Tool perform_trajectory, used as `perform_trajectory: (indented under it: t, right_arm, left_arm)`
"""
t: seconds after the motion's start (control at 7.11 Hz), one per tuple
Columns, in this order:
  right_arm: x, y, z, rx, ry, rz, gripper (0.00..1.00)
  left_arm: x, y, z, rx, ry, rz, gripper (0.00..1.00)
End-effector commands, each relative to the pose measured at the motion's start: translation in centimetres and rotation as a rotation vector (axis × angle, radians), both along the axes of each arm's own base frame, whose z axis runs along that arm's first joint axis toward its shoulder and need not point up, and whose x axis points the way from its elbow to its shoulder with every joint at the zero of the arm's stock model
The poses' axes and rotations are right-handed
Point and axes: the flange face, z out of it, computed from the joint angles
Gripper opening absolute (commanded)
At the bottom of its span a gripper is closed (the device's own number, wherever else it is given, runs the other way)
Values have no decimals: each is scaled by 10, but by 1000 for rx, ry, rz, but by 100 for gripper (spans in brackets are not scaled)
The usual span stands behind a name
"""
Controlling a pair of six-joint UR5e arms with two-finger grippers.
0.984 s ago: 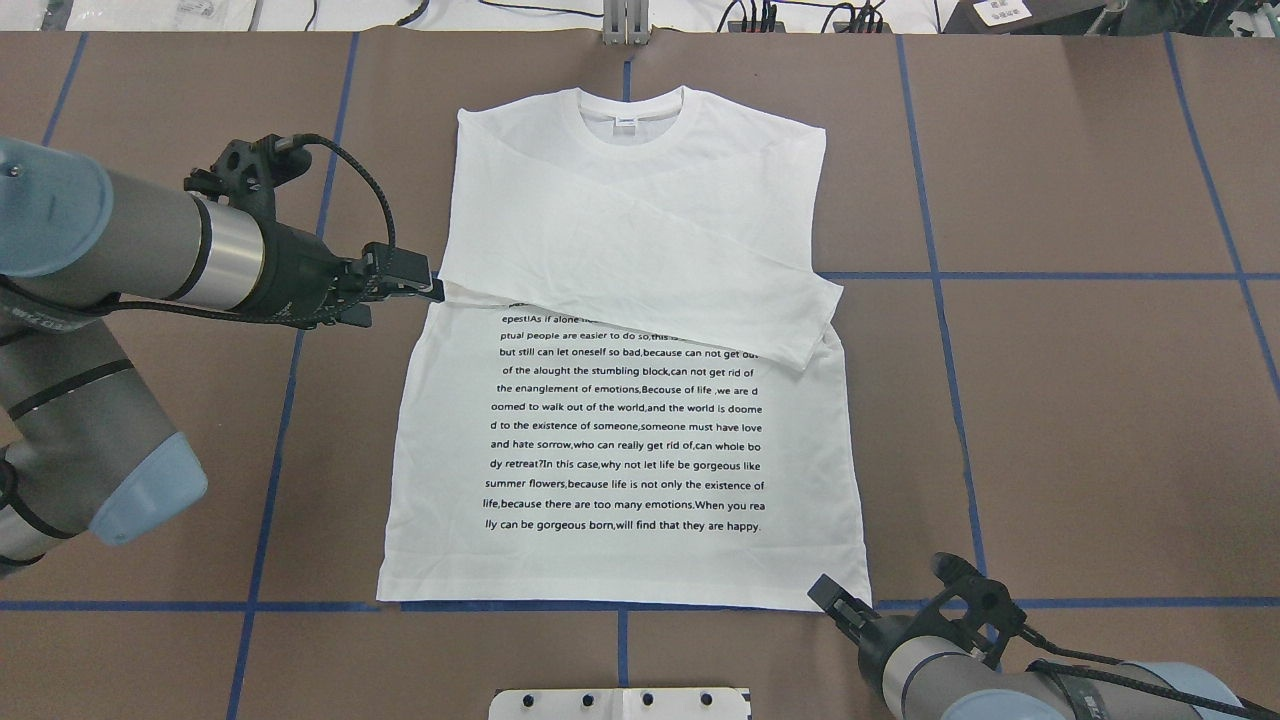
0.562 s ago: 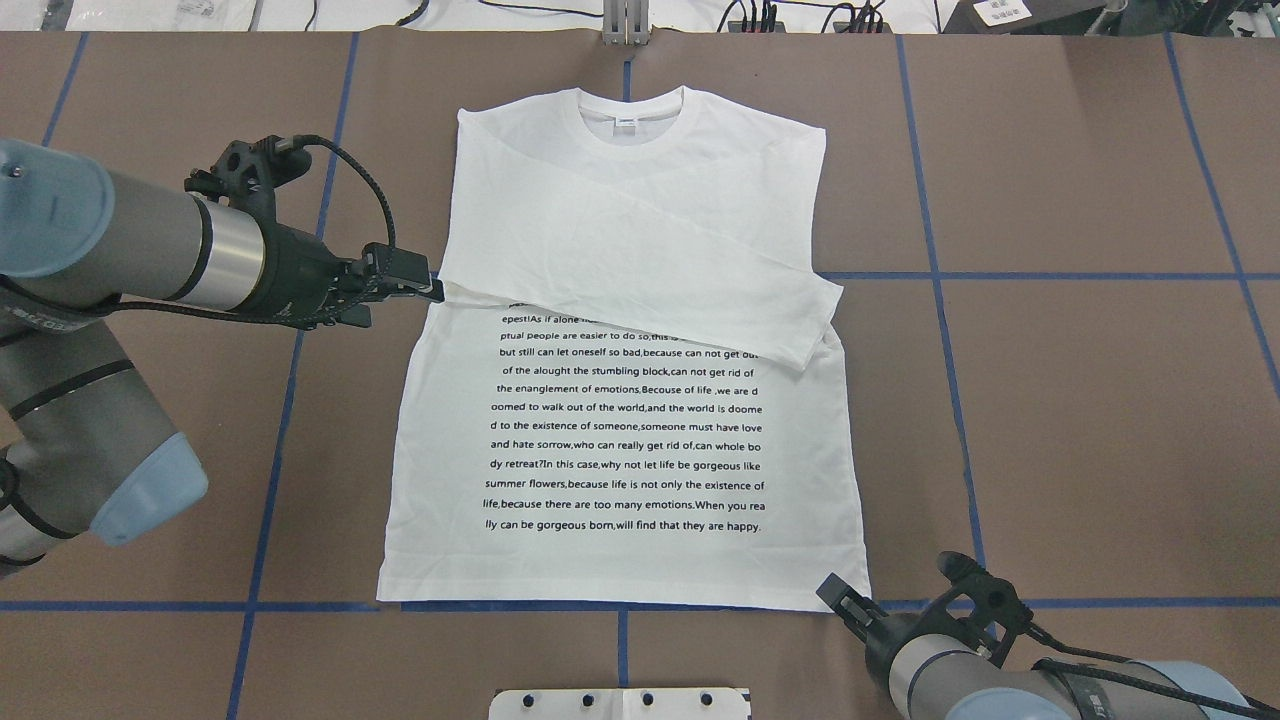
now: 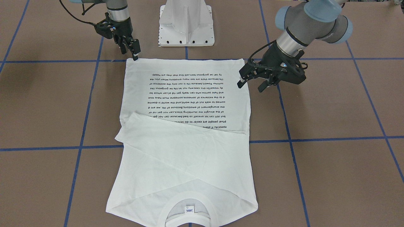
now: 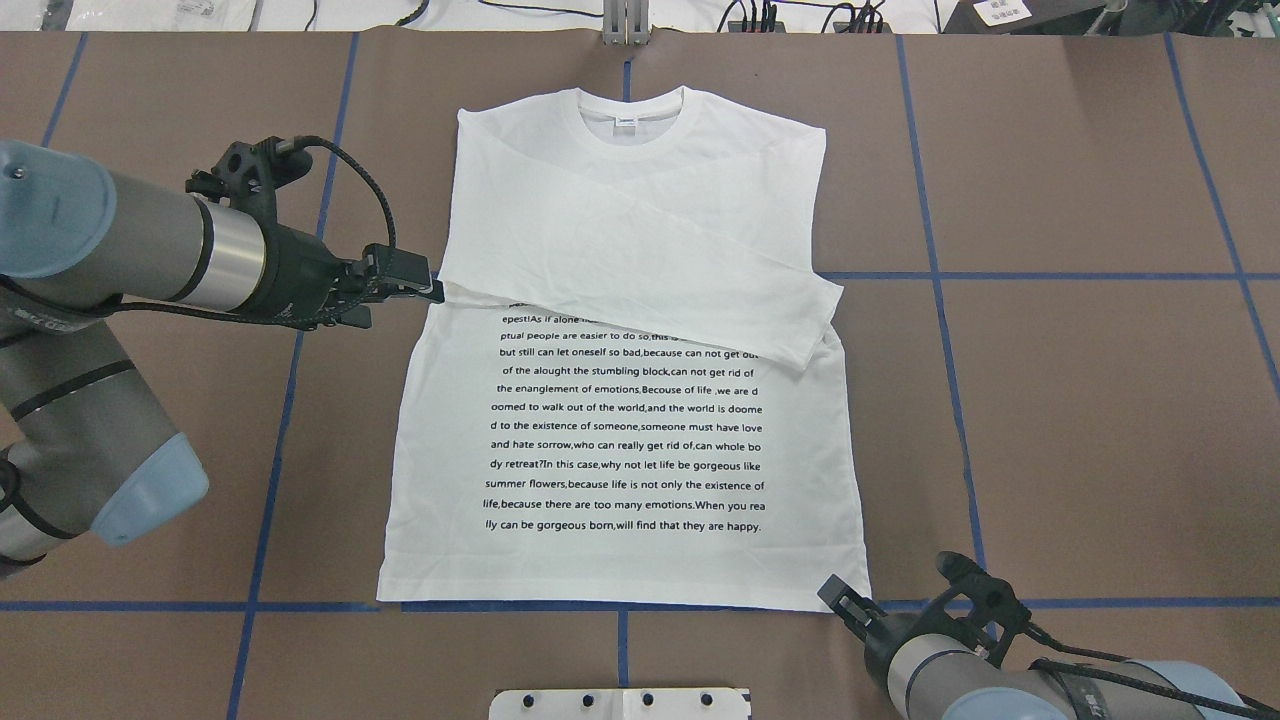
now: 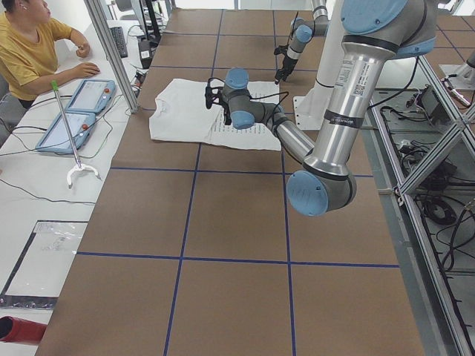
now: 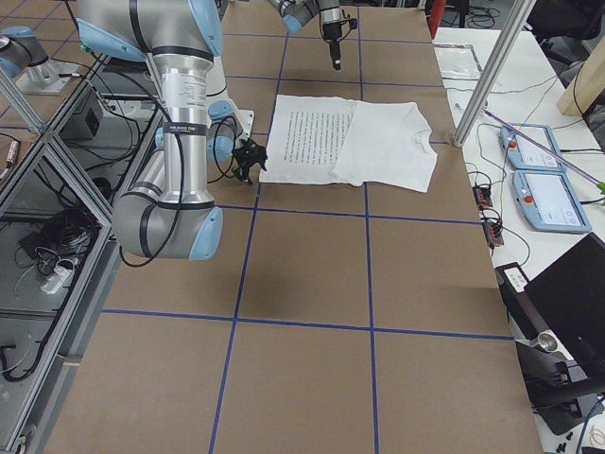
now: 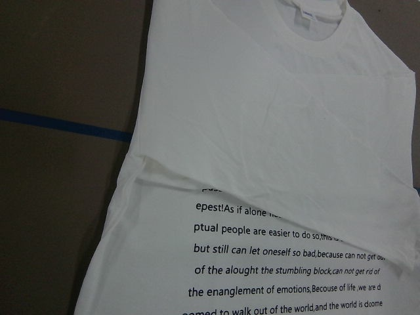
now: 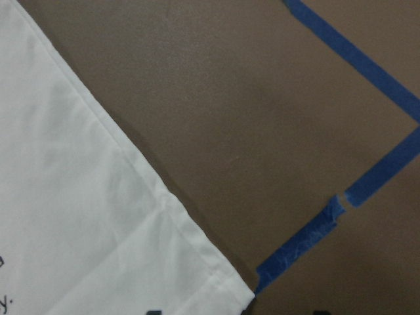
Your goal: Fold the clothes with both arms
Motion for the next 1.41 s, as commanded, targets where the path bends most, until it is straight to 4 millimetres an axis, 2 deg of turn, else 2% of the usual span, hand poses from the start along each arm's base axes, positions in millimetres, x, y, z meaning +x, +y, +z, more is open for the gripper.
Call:
perform_trajectory:
  t: [0.0,0.14,0.28,0.42,0.56,1.27]
  right_arm:
    - [-2,-1,1,0,3,1,73]
    - [-1,-1,3,1,7,0,70]
    - [-1,-1,1,1,4,2,51]
    - [-1,-1,2,0,5,3,23]
    - [-1,-1,3,0,6,3,0]
    - [3,-4,-4,1,-9,8,0]
  left_arm:
    - [0,-1,0,0,-1,-2,100]
    - [0,-1,1,0,-1,-1,100]
    - [-1,0,1,0,-1,-2,100]
    - [-1,0,1,0,-1,-1,100]
    - [-1,0,1,0,-1,-1,100]
    - [3,2,1,-77,15,-16,100]
